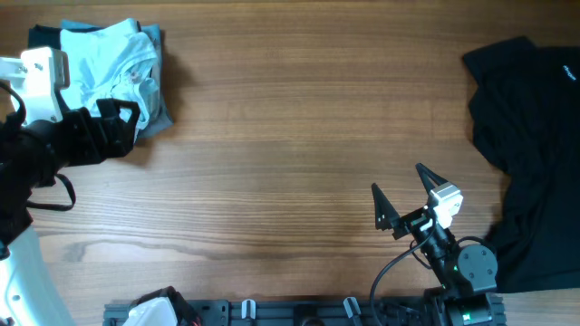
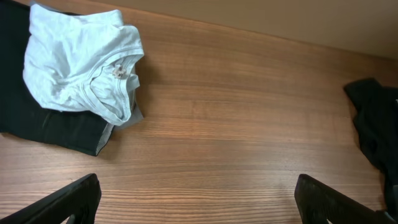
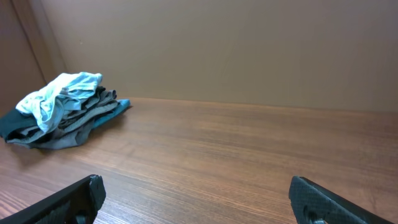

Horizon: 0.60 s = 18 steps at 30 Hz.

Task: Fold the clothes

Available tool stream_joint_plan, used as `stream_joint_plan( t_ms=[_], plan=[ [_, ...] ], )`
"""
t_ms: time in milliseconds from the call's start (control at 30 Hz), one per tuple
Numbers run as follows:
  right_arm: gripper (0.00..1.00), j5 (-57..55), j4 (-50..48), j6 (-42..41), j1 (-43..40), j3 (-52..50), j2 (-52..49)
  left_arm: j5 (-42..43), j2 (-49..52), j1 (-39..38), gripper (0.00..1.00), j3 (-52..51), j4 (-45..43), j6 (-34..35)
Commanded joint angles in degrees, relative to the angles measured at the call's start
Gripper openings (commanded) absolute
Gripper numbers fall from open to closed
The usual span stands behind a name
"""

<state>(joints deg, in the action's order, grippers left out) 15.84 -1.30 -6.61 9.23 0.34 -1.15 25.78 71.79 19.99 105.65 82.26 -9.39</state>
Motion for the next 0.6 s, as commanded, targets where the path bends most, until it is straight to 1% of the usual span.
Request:
stream_joint_plan(
  t_ms=[0,333,467,567],
  plan=[
    [1.00,0.5,-0.1,-1.0,0.2,0.0,0.6,-0.1,0.0,-0.1,1.00,-0.3,-0.1,-0.9],
    [1.00,0.5,-0.1,-1.0,0.2,0.0,0.6,-0.1,0.0,-0.1,1.00,-0.3,-0.2,-0.9],
    [1.00,0.5,-0.1,-1.0,0.2,0.0,0.6,-0.2,-1.0,-1.7,1.00,-0.3,-0.2,-0.9],
    [1.00,0.5,-0.1,-1.0,0.2,0.0,0.6,-3.2,-2.5,-2.8,1.00,-0.3,0.2,-0.9]
  ],
)
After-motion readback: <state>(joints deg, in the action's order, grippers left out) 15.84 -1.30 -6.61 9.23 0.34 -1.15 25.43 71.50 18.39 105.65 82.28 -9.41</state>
